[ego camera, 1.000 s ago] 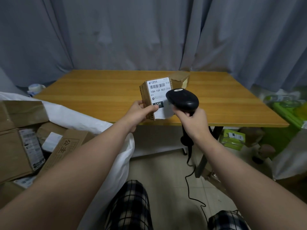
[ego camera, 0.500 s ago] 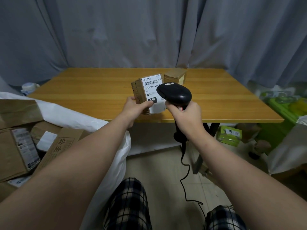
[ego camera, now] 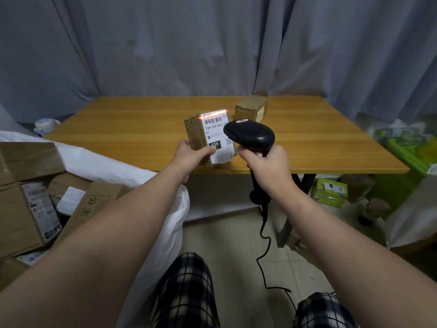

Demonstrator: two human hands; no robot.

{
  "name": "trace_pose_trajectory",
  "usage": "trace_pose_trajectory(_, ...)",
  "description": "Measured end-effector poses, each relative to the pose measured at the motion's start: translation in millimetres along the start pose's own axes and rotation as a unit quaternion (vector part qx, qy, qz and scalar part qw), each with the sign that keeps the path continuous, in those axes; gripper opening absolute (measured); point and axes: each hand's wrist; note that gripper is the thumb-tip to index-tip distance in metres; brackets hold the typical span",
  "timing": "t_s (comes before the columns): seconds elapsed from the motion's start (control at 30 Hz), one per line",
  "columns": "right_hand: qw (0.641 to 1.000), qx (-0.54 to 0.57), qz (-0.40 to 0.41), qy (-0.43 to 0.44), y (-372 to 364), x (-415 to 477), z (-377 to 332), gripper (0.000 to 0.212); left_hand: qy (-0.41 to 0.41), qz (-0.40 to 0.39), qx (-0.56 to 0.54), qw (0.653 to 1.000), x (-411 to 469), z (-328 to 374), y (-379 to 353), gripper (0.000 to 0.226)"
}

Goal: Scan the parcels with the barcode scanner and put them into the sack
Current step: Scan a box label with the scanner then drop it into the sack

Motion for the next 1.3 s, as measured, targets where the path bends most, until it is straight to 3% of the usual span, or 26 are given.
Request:
trace_pose_trajectory(0.47, 1.000, -0.015, -0.016, -0.015, -1.9, -4.2, 1.4, 0.028, 0.003, 0.018, 0.005, 1.000, -0.8, -3.5, 6.5, 0.069)
trace_pose_trajectory(0.7, 0.999, -0.015, -0.014, -0.040, -3.3, -4.4, 2.2, 0.038, 0.012, 0.012, 0.013, 1.000, -0.6, -6.4, 9.5, 0.074)
trace_pose_trajectory(0.83, 0.999, -0.019, -0.020, -0.042, -2.6, -4.7, 0.5, 0.029, 0.015, 0.016, 0.017, 1.000, 0.4, -10.2, 11.4, 0.074)
trace_pose_trajectory(0.97, 0.998, 0.007, -0.028, -0.054, -4.8, -4.4, 0.9, 0.035, 0.015, 0.015, 0.015, 1.000, -1.8, -9.5, 13.2, 0.074)
trace_pose_trajectory(1.13, 0.991, 0.068, -0.087, -0.077, -14.2, -10.0, 2.3, 0.014, -0.024, 0.012, 0.055, 0.998, -19.8, 6.3, 34.6, 0.079)
trace_pose_trajectory(1.3, 0.980, 0.074, -0.141, -0.121, -44.5, -22.6, 10.8, 0.005, -0.083, -0.023, 0.139, 0.986, -65.0, 33.1, 106.2, 0.069)
Point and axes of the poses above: each hand's wrist, its own x-axis towards the middle knuckle, its own y-axis out of the back of the hand, z = x × y, and after that the axes turned 14 degrees about -y, right-handed
